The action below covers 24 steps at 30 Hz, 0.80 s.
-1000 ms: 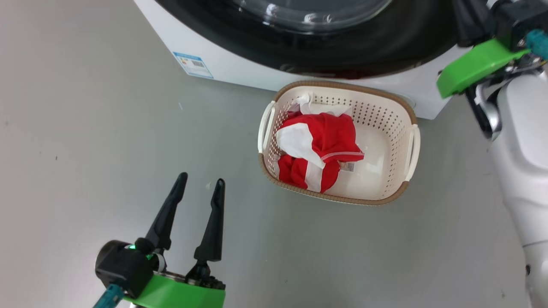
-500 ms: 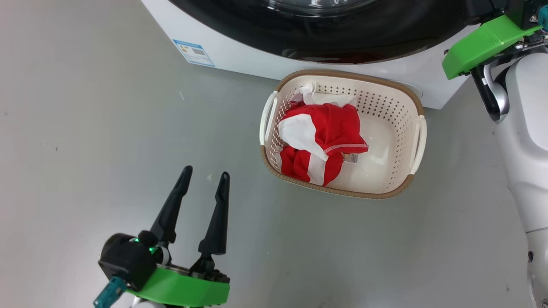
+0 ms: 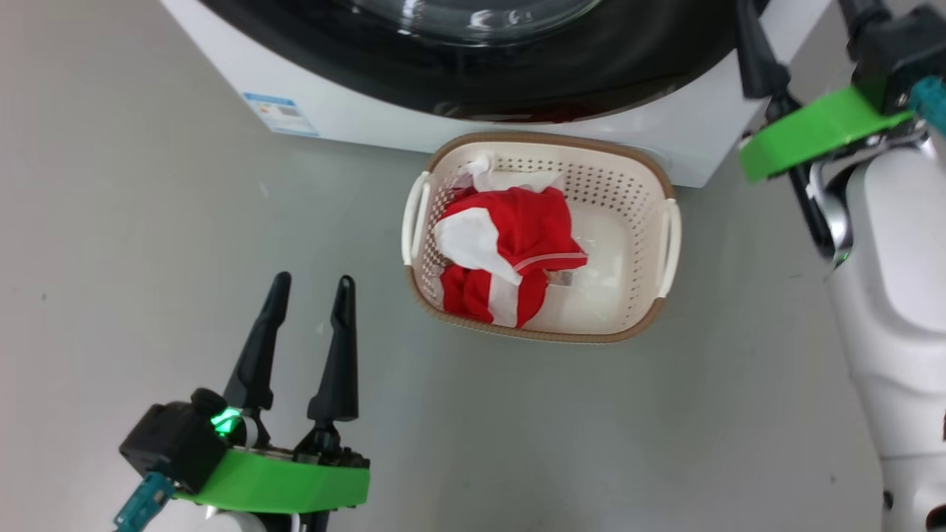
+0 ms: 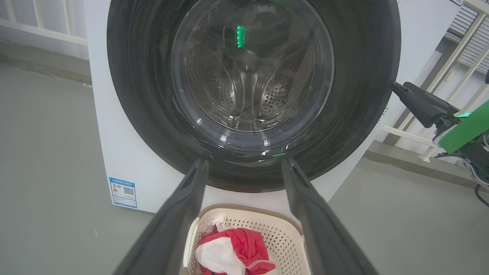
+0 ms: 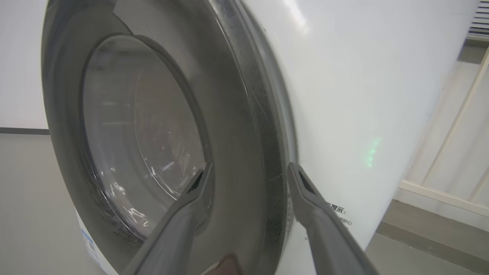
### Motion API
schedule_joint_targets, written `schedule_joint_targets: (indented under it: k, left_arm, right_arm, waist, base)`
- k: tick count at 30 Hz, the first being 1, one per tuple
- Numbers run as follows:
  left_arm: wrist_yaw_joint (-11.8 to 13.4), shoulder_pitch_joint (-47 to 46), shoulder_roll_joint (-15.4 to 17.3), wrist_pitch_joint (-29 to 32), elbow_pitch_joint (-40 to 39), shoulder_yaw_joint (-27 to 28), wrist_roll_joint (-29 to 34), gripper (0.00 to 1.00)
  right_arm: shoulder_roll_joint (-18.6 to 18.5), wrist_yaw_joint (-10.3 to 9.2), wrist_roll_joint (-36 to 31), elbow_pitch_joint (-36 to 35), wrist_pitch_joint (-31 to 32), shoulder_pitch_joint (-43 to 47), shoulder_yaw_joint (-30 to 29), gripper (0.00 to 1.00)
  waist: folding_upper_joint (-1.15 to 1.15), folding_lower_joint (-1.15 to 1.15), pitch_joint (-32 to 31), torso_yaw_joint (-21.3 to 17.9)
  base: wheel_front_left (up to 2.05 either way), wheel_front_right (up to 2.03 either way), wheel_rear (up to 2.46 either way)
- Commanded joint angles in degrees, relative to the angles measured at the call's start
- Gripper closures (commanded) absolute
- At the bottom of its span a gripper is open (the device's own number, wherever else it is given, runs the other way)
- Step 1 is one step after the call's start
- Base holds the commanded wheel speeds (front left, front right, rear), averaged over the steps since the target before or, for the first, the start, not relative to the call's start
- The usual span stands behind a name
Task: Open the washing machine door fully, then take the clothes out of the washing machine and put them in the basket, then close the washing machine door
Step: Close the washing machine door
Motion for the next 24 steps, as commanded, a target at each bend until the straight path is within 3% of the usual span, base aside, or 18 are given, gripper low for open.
schedule_joint_targets:
  k: [1,15,24]
  left_arm:
    - [0.58,-1.21,0.64,-0.5,-1.69,2.45,0.3,0.0]
    - [2.53,0.27,0.64,-0.5,-0.65,6.3,3.66,0.0]
    - [1.38,3.16,0.65,-0.5,1.19,7.36,7.01,0.0]
  right_arm:
    - [1.58,-0.22,0.23,-2.39,-0.14,2.04,0.55,0.0]
    - [4.34,-0.22,1.87,-12.64,-0.14,18.13,-3.98,0.0]
    - [4.88,-0.22,2.03,-17.34,-0.14,27.71,-5.72,0.0]
  waist:
    - [0.0,0.0,-1.25,-2.12]
    - [0.0,0.0,-8.4,-12.23]
    - [0.0,0.0,-14.2,-15.54]
  base:
    - [0.0,0.0,0.0]
    - [0.0,0.0,0.0]
    - [0.0,0.0,0.0]
